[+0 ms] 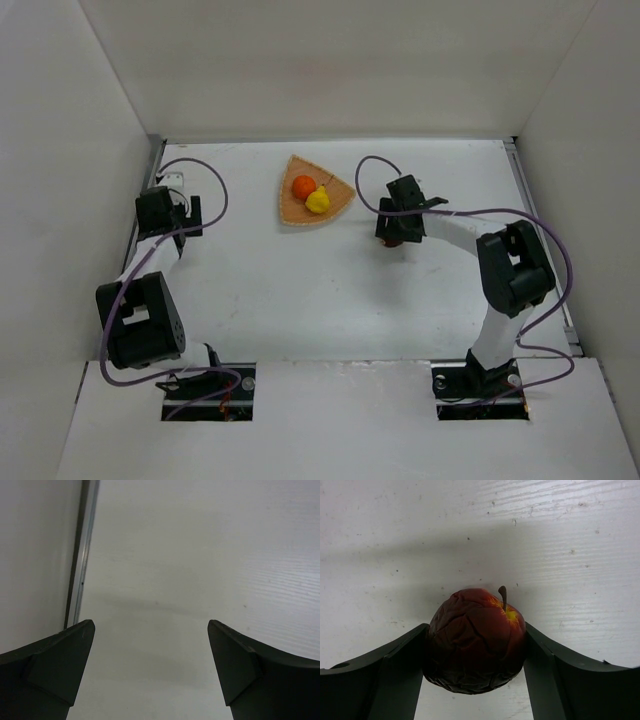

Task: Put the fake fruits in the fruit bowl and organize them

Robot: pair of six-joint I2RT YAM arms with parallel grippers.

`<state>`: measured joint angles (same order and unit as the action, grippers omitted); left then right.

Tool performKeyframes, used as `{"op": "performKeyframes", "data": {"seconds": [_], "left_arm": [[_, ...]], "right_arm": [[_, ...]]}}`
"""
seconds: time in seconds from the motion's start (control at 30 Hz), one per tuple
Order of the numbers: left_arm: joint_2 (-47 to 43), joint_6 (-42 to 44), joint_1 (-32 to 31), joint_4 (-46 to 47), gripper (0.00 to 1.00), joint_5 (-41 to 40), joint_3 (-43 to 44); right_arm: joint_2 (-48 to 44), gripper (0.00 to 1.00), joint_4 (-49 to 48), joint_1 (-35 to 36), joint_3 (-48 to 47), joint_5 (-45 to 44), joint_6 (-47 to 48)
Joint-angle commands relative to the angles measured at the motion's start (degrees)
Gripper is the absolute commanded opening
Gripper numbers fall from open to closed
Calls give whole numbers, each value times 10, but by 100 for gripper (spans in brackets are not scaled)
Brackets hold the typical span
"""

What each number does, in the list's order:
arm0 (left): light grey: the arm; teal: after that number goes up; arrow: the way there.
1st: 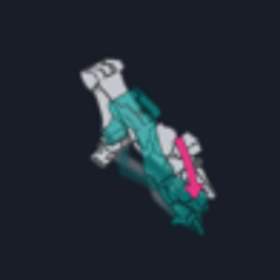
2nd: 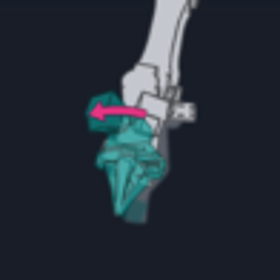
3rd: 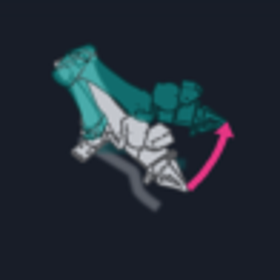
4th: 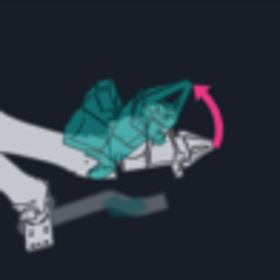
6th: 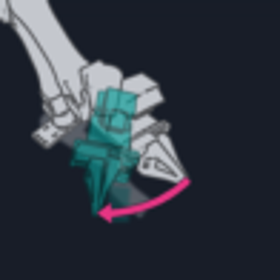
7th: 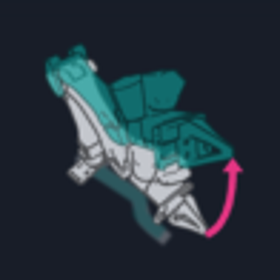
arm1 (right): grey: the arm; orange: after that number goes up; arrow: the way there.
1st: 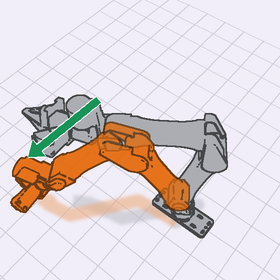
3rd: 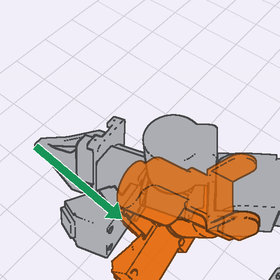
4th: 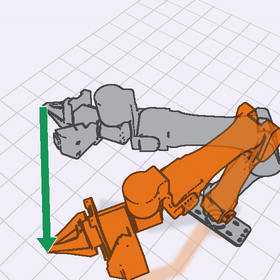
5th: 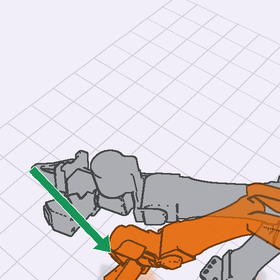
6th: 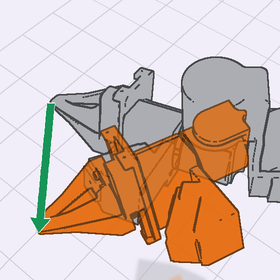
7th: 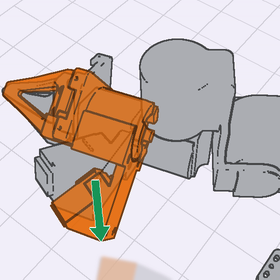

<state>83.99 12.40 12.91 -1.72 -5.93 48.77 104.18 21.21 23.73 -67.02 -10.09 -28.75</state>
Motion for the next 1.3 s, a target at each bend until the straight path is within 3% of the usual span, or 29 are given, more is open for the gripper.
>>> {"op": "performKeyframes", "data": {"seconds": [0.0,0.03,0.23,0.53,0.63,0.73,0.8,0.87,0.9,1.1,1.27], "left_arm": [[-30,-40,28,113,100,0,-30],[-29,-49,36,124,100,0,-39],[-19,-83,66,190,100,7,-78],[-28,-52,71,237,100,7,-95],[-30,-41,65,268,100,6,-113],[-32,-37,59,291,100,1,-123],[-31,-37,59,291,100,1,-123],[-30,-37,59,290,100,1,-123],[-29,-37,59,290,100,1,-122],[-29,-42,61,286,100,7,-120],[-15,-36,59,275,100,17,-112]], "right_arm": [[-7,21,-2,11,-37,9,11],[-9,17,1,16,-47,10,13],[13,18,4,61,-157,19,29],[177,27,-6,74,-396,19,26],[218,37,-6,74,-433,19,25],[236,48,-10,74,-445,19,23],[237,64,-19,74,-444,26,25],[229,96,-28,76,-436,35,27],[223,100,-31,78,-431,36,27],[156,100,-53,89,-382,27,32],[46,100,-57,93,-295,5,33]]}}
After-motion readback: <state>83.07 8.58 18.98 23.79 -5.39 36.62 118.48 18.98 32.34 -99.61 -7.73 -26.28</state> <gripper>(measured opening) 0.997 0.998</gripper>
